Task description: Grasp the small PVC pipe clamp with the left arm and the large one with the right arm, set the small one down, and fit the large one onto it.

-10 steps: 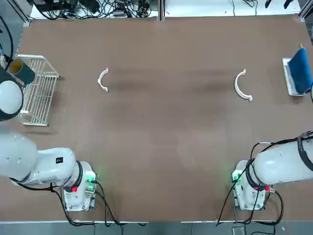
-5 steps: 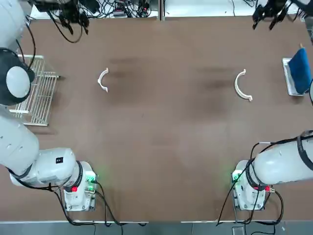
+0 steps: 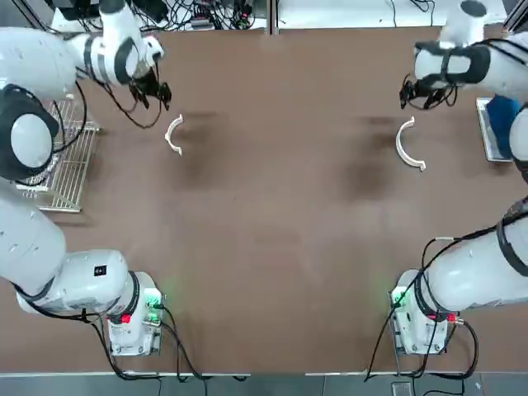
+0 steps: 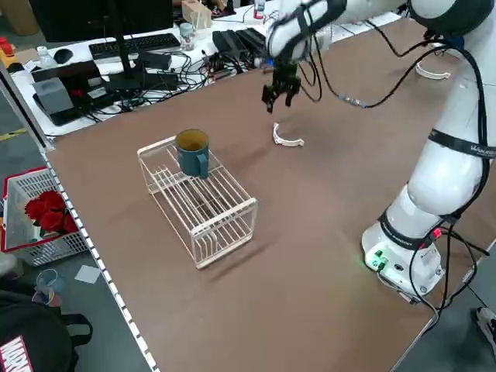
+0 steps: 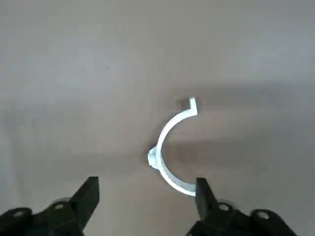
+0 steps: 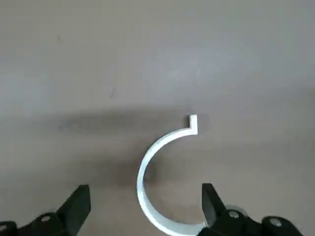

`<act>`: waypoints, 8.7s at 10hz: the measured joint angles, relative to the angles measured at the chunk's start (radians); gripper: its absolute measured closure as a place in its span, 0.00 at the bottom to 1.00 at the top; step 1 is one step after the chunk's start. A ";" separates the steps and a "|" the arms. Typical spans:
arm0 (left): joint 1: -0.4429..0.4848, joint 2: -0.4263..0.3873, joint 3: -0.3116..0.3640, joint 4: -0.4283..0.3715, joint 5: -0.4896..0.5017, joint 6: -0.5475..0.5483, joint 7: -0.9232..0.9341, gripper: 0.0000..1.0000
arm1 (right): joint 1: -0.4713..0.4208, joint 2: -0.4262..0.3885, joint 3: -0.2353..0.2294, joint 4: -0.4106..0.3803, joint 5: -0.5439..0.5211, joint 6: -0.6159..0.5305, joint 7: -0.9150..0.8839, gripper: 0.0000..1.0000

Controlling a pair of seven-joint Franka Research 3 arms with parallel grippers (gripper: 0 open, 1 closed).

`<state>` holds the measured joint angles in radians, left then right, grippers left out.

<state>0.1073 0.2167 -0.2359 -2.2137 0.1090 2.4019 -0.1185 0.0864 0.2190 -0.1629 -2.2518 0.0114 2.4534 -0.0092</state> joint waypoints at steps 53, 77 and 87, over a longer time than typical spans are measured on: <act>0.108 0.094 -0.252 0.770 0.016 -0.680 -0.420 0.01 | 0.428 0.616 0.515 0.854 -0.359 -0.230 1.327 0.86; -0.204 -0.178 0.183 0.758 -0.099 -0.888 -0.058 0.00 | 0.057 0.212 0.592 0.807 -0.197 -0.565 0.873 0.00; -0.203 -0.164 0.188 0.758 -0.099 -0.888 -0.058 0.00 | -0.044 -0.127 0.053 0.776 -0.050 -0.887 0.018 0.00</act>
<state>-0.0953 0.0522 -0.0480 -1.4554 0.0096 1.5140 -0.1761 0.0426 0.0924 -0.1096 -1.4753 -0.0386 1.5665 0.0085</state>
